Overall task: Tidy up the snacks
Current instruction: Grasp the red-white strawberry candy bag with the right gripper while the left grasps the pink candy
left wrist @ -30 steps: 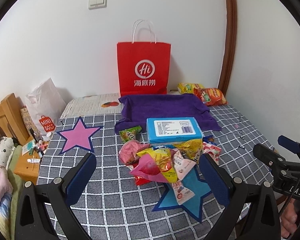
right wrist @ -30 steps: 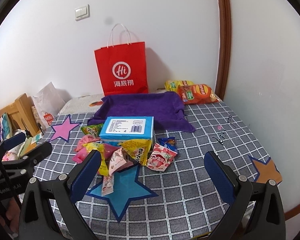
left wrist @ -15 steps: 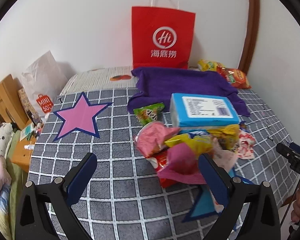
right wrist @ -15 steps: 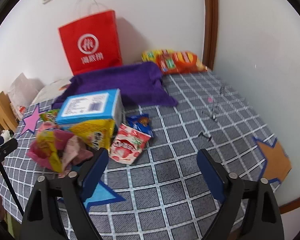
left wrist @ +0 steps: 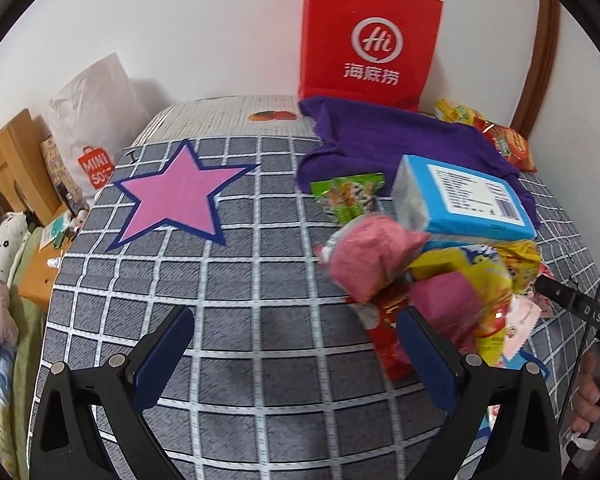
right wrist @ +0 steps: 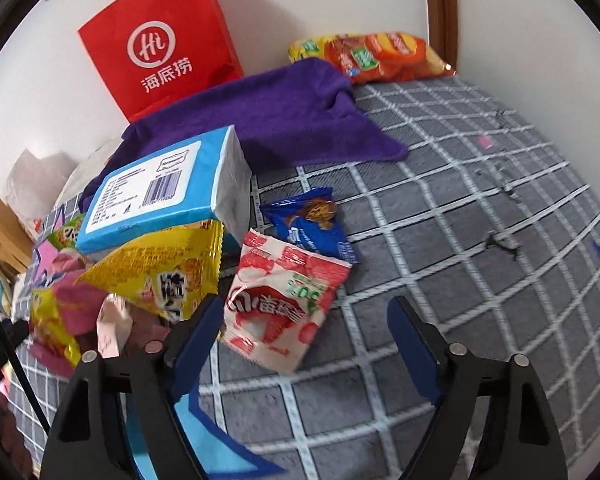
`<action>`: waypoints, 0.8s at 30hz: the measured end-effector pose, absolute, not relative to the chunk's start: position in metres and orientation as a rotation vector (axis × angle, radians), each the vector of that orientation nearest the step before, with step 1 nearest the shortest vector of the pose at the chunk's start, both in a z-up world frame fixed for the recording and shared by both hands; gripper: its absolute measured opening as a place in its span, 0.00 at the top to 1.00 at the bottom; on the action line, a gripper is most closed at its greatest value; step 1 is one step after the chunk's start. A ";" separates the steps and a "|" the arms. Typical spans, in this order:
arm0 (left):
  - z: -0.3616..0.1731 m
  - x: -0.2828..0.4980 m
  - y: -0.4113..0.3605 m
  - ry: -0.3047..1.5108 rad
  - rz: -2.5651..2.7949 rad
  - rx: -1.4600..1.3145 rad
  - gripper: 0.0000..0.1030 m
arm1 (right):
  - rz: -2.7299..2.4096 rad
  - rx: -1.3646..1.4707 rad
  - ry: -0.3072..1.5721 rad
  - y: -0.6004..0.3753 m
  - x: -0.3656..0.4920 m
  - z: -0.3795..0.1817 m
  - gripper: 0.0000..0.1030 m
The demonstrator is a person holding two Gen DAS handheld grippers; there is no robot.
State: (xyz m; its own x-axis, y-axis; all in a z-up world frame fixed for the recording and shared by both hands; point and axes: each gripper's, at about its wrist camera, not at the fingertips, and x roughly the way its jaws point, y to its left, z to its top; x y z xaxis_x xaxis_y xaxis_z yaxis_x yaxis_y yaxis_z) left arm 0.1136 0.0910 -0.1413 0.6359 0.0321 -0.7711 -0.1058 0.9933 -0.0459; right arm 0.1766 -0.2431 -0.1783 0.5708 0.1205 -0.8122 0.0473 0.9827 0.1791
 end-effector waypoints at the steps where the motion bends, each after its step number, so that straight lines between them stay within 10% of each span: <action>1: -0.141 0.114 0.094 0.880 0.081 -0.098 0.02 | 0.047 0.202 0.969 -0.242 0.180 -0.182 0.19; 8: -0.139 0.114 0.109 0.871 0.085 -0.142 0.02 | 0.072 0.088 0.982 -0.223 0.193 -0.192 0.43; 24: -0.130 0.110 0.097 0.832 -0.011 -0.202 0.02 | 0.075 -0.036 0.933 -0.253 0.161 -0.195 0.33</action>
State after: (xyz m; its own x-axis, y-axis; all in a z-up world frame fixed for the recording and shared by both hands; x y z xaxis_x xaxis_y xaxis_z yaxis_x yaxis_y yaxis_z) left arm 0.1105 0.0966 -0.1296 0.6747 -0.0891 -0.7327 -0.0688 0.9808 -0.1826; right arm 0.1615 -0.2530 -0.1953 0.5930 0.0487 -0.8038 -0.0796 0.9968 0.0017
